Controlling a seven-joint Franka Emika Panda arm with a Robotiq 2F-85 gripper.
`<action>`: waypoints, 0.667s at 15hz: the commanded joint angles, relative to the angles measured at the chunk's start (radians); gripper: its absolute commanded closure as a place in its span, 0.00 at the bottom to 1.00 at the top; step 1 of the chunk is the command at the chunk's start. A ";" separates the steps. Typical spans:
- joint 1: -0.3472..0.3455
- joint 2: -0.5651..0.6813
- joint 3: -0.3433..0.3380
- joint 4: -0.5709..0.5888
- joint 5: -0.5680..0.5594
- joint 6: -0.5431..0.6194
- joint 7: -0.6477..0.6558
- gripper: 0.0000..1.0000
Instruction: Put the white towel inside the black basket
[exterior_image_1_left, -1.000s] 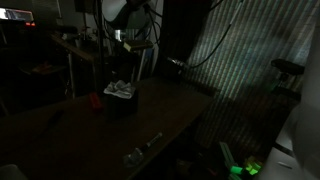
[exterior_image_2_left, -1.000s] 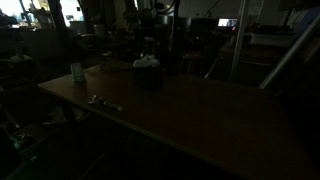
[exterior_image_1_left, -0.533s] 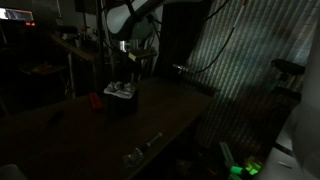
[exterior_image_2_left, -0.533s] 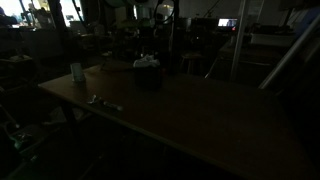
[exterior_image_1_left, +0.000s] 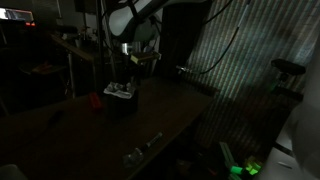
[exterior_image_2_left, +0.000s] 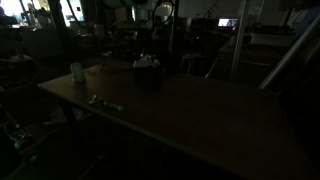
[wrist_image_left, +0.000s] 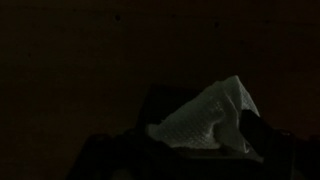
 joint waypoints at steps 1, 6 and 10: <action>-0.002 -0.043 0.007 -0.030 0.032 -0.020 0.008 0.13; -0.009 -0.038 0.011 -0.043 0.097 -0.020 -0.009 0.14; -0.013 -0.029 0.012 -0.054 0.165 -0.017 -0.017 0.14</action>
